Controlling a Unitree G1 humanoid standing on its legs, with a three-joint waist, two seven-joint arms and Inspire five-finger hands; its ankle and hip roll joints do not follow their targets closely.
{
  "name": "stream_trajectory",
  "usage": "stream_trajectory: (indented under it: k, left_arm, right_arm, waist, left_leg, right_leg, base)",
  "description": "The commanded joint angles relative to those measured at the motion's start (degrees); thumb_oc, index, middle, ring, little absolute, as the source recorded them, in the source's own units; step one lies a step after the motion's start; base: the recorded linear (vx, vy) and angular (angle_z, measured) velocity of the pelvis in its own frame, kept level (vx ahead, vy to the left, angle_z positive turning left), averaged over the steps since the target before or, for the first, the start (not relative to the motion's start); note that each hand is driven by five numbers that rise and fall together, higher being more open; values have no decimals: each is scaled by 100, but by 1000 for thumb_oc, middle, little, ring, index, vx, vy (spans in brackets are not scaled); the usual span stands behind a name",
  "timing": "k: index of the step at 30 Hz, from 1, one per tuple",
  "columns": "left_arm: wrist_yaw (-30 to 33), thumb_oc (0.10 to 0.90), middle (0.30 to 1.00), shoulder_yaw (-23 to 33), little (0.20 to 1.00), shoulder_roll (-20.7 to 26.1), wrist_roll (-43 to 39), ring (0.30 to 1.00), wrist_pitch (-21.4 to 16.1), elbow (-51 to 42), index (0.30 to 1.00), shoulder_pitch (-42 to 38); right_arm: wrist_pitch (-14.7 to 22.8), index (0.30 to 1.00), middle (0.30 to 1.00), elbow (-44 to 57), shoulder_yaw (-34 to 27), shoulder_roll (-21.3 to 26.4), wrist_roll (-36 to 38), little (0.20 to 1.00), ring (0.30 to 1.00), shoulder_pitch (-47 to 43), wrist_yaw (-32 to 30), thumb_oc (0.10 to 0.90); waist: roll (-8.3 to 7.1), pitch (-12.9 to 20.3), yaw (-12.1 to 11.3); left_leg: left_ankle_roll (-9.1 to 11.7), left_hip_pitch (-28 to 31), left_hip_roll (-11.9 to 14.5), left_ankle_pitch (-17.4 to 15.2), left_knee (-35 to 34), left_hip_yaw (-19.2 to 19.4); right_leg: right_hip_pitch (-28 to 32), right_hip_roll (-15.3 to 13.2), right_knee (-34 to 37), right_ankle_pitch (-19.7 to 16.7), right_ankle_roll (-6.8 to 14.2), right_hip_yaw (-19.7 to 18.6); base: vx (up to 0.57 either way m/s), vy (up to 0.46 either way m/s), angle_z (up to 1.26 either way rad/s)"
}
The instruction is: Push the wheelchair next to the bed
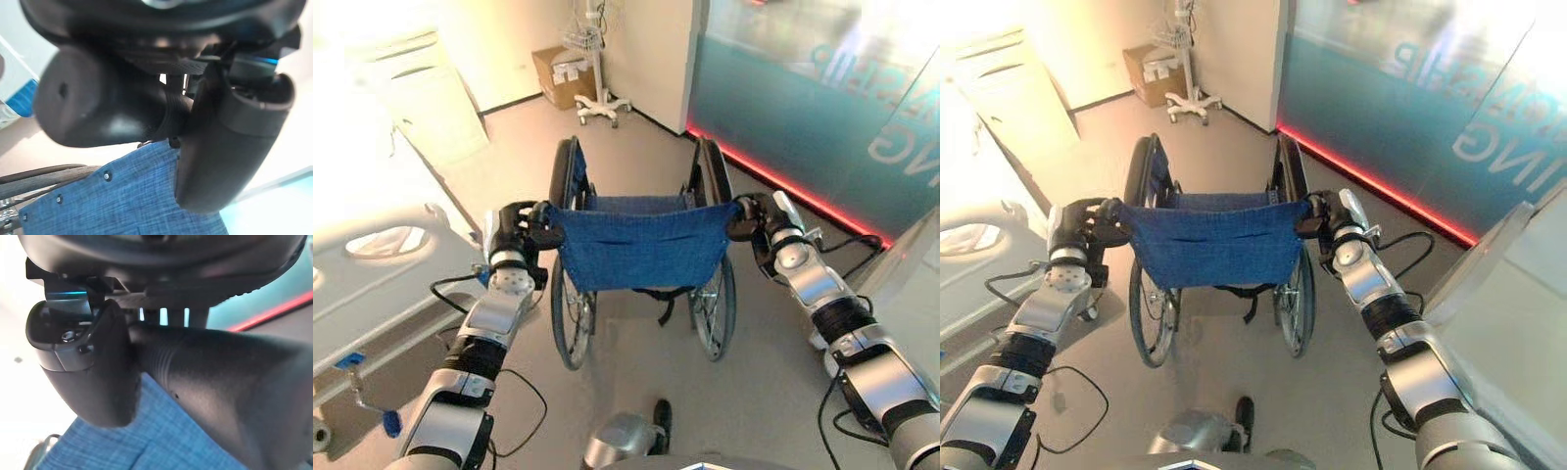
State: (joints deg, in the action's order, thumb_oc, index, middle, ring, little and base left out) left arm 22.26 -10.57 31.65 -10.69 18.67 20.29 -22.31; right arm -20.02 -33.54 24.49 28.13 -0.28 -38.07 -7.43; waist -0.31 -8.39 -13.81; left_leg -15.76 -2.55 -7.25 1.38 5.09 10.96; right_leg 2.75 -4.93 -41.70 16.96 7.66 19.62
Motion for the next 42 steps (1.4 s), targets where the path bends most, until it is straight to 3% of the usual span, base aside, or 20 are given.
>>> stream_trajectory:
  k: [1,3,4,6,7,10,11,12,14,17,21,24,27,28,30,32,33,35,40,42]
  left_arm:
    - [-312,400,300,-180,300,-358,-436,300,-866,343,300,674]
    - [-326,400,300,-297,300,-313,-509,300,-876,489,300,514]
    - [-384,400,300,-400,300,-273,-579,300,-927,655,300,337]
    - [-395,400,300,-448,300,-275,-600,300,-939,692,300,270]
    - [-432,400,300,-512,300,-292,-631,300,-968,727,300,174]
    - [-525,400,300,-557,300,-415,-553,300,-978,687,300,77]
    - [-525,400,300,-557,300,-418,-552,300,-976,686,300,78]
    - [-504,400,300,-538,300,-525,-543,300,-896,660,300,66]
    - [-608,400,300,-537,300,-582,-669,300,-765,587,300,87]
    - [-395,400,300,-499,300,-702,-661,300,-686,460,300,165]
    - [-237,400,300,-391,300,-799,-710,300,-676,471,300,156]
    - [-283,400,300,-357,300,-860,-670,300,-690,584,300,182]
    - [-332,400,300,-402,300,-917,-582,300,-724,665,300,191]
    - [-301,400,300,-408,300,-961,-538,300,-749,699,300,214]
    - [-269,400,300,-398,300,-974,-517,300,-775,696,300,244]
    - [-280,400,300,-411,300,-955,-507,300,-752,631,300,261]
    - [-292,400,300,-419,300,-937,-481,300,-775,627,300,269]
    - [-322,400,300,-354,300,-879,-447,300,-765,566,300,280]
    - [-351,400,300,-228,300,-759,-515,300,-772,551,300,337]
    - [-438,400,300,-237,300,-732,-555,300,-780,630,300,370]
  right_arm:
    - [309,300,300,-16,-40,465,-482,300,300,395,580,400]
    - [425,300,300,-88,67,455,-517,300,300,280,521,400]
    - [415,300,300,-125,147,500,-439,300,300,167,392,400]
    - [373,300,300,-134,174,509,-410,300,300,140,323,400]
    - [282,300,300,-76,168,569,-387,300,300,143,233,400]
    - [21,300,300,241,52,773,-591,300,300,197,352,400]
    - [16,300,300,248,49,776,-595,300,300,202,356,400]
    - [-135,300,300,334,-11,882,-622,300,300,181,497,400]
    - [-246,300,300,492,-61,896,-787,300,300,246,684,400]
    - [58,300,300,627,-142,1130,-910,300,300,389,900,400]
    - [364,300,300,590,-15,1193,-871,300,300,322,894,400]
    - [420,300,300,473,10,1217,-832,300,300,366,841,400]
    - [440,300,300,381,-15,1238,-718,300,300,476,755,400]
    - [515,300,300,226,14,1180,-674,300,300,437,730,400]
    - [512,300,300,182,22,1120,-697,300,300,395,716,400]
    - [510,300,300,123,-13,1047,-698,300,300,398,658,400]
    - [470,300,300,72,-1,980,-723,300,300,347,622,400]
    - [423,300,300,-2,50,980,-674,300,300,154,656,400]
    - [599,300,300,-45,-2,909,-840,300,300,228,726,400]
    - [760,300,300,-217,-16,866,-945,300,300,244,747,400]
  waist:
    - [-206,-208,-67]
    - [-119,-307,74]
    - [-142,-428,241]
    - [-183,-435,309]
    - [-266,-459,445]
    - [-368,-463,695]
    - [-358,-465,705]
    - [-415,-398,760]
    - [-465,-388,803]
    - [-525,-379,861]
    - [-566,-352,862]
    - [-591,-347,891]
    - [-617,-455,813]
    - [-547,-554,685]
    - [-496,-592,646]
    - [-374,-630,555]
    - [-241,-647,435]
    - [-134,-630,268]
    - [-195,-456,206]
    - [-243,-261,151]
  left_leg:
    - [1034,-363,319,-267,327,-316]
    - [1108,-112,407,-347,354,-540]
    - [1143,182,380,-525,300,-836]
    - [1169,225,358,-597,299,-979]
    - [1196,332,300,-788,299,-1277]
    - [1226,419,328,-1119,482,-1672]
    - [1228,417,335,-1133,498,-1684]
    - [1284,315,474,-1133,717,-1707]
    - [1349,273,642,-1122,909,-1650]
    - [1574,424,1109,-840,909,-1460]
    - [1646,448,1279,-545,1157,-1545]
    - [1697,407,1401,-196,1656,-1335]
    - [1669,-114,1222,-140,2173,-1124]
    - [1606,-295,774,-404,1975,-1070]
    - [1634,-401,675,-304,1674,-872]
    - [1694,-665,520,-45,1141,-649]
    - [1798,-888,389,341,494,-615]
    - [1823,-969,307,726,-262,-600]
    - [1520,-780,253,312,46,-546]
    - [1348,-484,297,207,-205,-463]
  right_leg:
    - [290,-379,1265,-1847,-79,-34]
    - [-130,-490,1909,-1820,-178,-176]
    - [-540,-629,2574,-2176,-108,-415]
    - [-641,-666,2983,-2311,-71,-555]
    - [-900,-782,3661,-2651,60,-926]
    - [-1065,-663,3935,-2727,134,-1465]
    - [-1056,-658,3930,-2719,132,-1451]
    - [-963,-434,3591,-2226,90,-1441]
    - [-964,-415,3285,-2028,37,-1344]
    - [-731,-348,3176,-1744,-196,-955]
    - [-645,-201,3101,-1520,-405,-774]
    - [-438,-73,3153,-1390,-602,-581]
    - [-72,28,3337,-1347,-688,-451]
    - [155,145,3475,-1348,-647,-523]
    - [268,230,3552,-1333,-632,-513]
    - [486,394,3755,-1314,-627,-516]
    - [660,541,3944,-1346,-595,-590]
    - [903,683,3972,-1232,-598,-707]
    - [926,517,3597,-933,-509,-591]
    - [1020,353,3012,-981,-341,-404]
  base:
    - [426,-224,42]
    - [330,-276,28]
    - [325,-284,50]
    - [343,-313,80]
    - [386,-357,89]
    - [447,-426,106]
    - [377,-388,135]
    - [222,-226,103]
    - [360,-333,110]
    - [336,-297,82]
    - [232,-253,25]
    - [243,-260,32]
    - [230,-216,46]
    - [229,-91,15]
    - [221,-56,9]
    - [311,-19,10]
    - [319,2,9]
    - [404,49,-14]
    - [328,99,-58]
    - [358,135,-10]
